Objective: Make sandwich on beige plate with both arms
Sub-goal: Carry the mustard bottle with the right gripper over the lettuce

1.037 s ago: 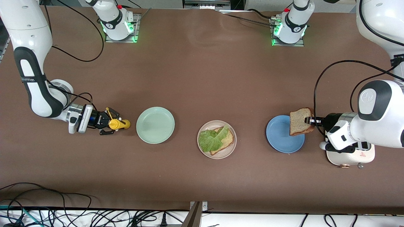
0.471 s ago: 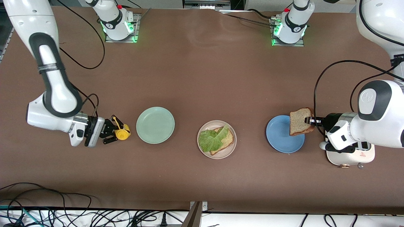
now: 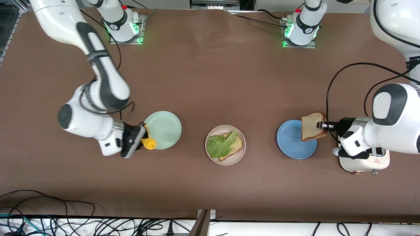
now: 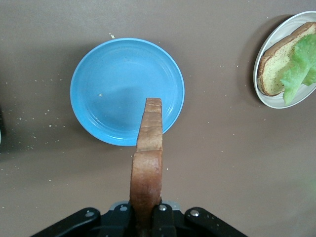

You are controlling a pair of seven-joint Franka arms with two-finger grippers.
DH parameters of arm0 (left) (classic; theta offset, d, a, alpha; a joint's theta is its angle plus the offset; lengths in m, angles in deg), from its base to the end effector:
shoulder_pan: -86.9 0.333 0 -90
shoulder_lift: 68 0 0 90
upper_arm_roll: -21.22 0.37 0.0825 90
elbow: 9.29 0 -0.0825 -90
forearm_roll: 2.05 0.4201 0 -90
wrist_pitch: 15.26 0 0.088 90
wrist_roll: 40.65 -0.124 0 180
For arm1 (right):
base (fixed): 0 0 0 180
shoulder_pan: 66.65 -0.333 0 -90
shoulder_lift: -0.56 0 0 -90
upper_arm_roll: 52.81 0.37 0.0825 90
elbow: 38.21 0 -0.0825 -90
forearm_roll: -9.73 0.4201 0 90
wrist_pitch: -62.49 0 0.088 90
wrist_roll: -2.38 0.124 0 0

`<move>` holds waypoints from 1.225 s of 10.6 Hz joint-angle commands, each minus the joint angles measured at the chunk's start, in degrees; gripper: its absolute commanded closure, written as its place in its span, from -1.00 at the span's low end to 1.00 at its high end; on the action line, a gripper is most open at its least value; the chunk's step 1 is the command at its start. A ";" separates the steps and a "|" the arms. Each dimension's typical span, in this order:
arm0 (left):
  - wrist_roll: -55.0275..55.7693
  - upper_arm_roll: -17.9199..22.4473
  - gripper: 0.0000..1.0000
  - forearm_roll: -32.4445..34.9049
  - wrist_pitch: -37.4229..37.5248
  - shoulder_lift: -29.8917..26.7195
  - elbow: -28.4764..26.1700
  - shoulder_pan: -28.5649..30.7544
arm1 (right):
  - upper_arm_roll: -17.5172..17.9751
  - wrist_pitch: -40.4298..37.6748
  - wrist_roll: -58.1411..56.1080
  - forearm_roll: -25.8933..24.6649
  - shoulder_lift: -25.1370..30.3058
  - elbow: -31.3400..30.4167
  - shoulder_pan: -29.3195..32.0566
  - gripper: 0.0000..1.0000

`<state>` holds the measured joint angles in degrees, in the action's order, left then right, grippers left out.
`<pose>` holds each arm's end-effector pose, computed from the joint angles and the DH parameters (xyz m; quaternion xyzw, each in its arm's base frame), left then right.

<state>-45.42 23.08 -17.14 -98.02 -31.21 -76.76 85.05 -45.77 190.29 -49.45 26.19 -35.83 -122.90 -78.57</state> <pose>0.7524 -0.0412 0.4127 0.9747 -0.0338 -0.1799 0.1286 0.7503 0.2515 0.3282 -0.8552 -0.4916 -0.0996 0.1305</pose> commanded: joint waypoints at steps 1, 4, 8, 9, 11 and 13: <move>-0.67 0.16 1.00 1.21 0.50 0.12 0.59 -0.26 | -2.98 -1.31 9.79 -12.89 -4.91 8.72 -6.41 1.00; -0.67 0.16 1.00 1.21 0.50 0.21 0.59 -0.26 | -11.76 -7.10 13.51 -20.48 -11.40 18.47 -17.58 1.00; -0.67 0.24 1.00 1.21 0.50 0.39 0.59 -0.26 | -23.79 -12.30 13.51 -31.81 -18.27 25.45 -32.69 1.00; -0.67 0.24 1.00 1.21 0.50 0.39 0.59 -0.26 | -26.35 -13.43 13.60 -32.62 -19.24 25.71 -35.68 1.00; -0.67 0.24 1.00 1.21 0.50 0.39 0.59 -0.26 | -32.23 -16.85 13.25 -33.41 -19.69 28.59 -39.57 1.00; -0.67 0.24 1.00 1.21 0.50 0.47 0.59 -0.18 | -36.29 -17.23 13.51 -35.25 -19.95 29.14 -43.26 1.00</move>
<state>-45.42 23.17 -17.14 -98.02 -30.78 -76.76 85.05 -78.50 174.80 -35.90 -6.92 -54.22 -96.86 -119.47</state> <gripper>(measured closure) 0.912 0.894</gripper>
